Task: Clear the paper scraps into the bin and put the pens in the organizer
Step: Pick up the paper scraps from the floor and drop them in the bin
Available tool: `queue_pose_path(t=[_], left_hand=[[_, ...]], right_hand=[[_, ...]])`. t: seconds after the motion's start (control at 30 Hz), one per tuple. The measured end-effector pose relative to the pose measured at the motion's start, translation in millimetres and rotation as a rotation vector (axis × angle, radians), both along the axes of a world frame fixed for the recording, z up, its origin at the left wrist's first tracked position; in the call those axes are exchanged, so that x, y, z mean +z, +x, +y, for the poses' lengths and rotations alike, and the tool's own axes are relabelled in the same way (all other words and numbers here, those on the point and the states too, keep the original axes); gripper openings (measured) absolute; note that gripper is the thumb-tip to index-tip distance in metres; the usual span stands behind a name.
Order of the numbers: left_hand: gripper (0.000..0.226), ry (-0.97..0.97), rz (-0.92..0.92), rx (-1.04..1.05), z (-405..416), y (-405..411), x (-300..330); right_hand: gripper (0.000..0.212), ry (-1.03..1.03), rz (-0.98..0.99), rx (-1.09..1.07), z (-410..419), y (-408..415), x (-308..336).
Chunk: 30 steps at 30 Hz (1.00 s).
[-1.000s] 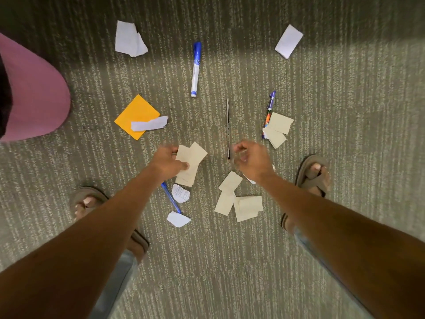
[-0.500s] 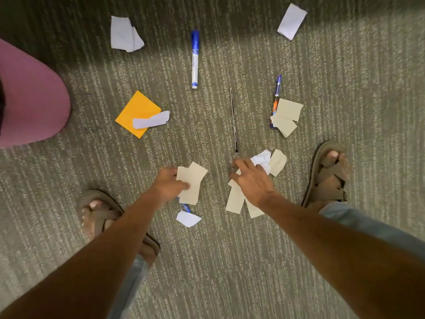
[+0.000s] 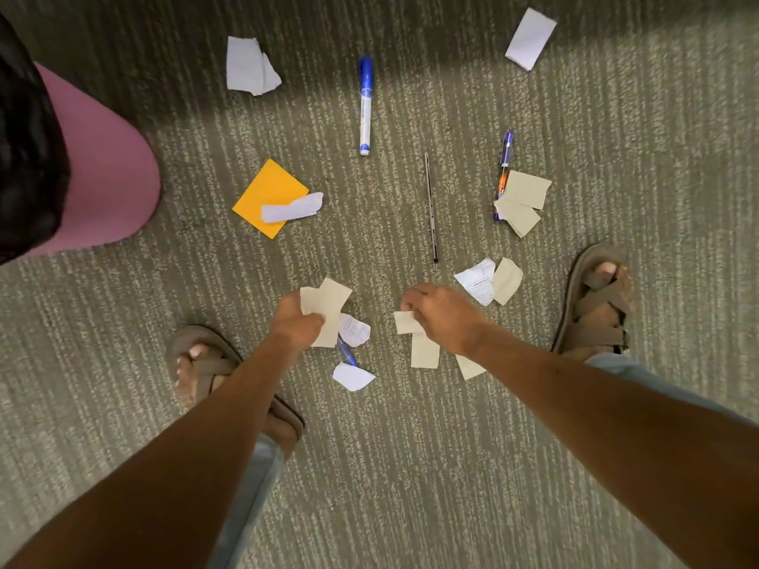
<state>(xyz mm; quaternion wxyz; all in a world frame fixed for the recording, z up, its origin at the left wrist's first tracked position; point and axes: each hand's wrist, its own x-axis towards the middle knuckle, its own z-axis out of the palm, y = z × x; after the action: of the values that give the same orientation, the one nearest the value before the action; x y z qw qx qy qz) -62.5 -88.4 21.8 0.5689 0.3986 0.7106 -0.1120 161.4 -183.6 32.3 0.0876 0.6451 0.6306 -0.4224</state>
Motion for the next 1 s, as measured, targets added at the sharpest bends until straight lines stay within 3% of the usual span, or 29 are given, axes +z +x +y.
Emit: queue_pose_path(t=[0.1, 0.27, 0.4, 0.67, 1.0], left_hand=[[0.043, 0.014, 0.006, 0.009, -1, -11, 1], [0.043, 0.02, 0.008, 0.058, -2, -32, -7], [0.042, 0.023, -0.003, 0.017, -8, -48, -13], [0.038, 0.066, -0.05, 0.017, -18, -64, -28], [0.038, -0.013, -0.09, 0.082, -26, -70, -32]], right_hand=[[0.021, -0.034, 0.123, -0.082, 3, -19, -3], [0.044, -0.066, 0.141, -0.056, 7, -66, -13], [0.06, -0.055, 0.045, -0.114, 0, -97, -24], [0.071, 0.032, -0.193, -0.117, 0, -119, -41], [0.035, 0.021, -0.248, -0.059, 4, -114, -43]])
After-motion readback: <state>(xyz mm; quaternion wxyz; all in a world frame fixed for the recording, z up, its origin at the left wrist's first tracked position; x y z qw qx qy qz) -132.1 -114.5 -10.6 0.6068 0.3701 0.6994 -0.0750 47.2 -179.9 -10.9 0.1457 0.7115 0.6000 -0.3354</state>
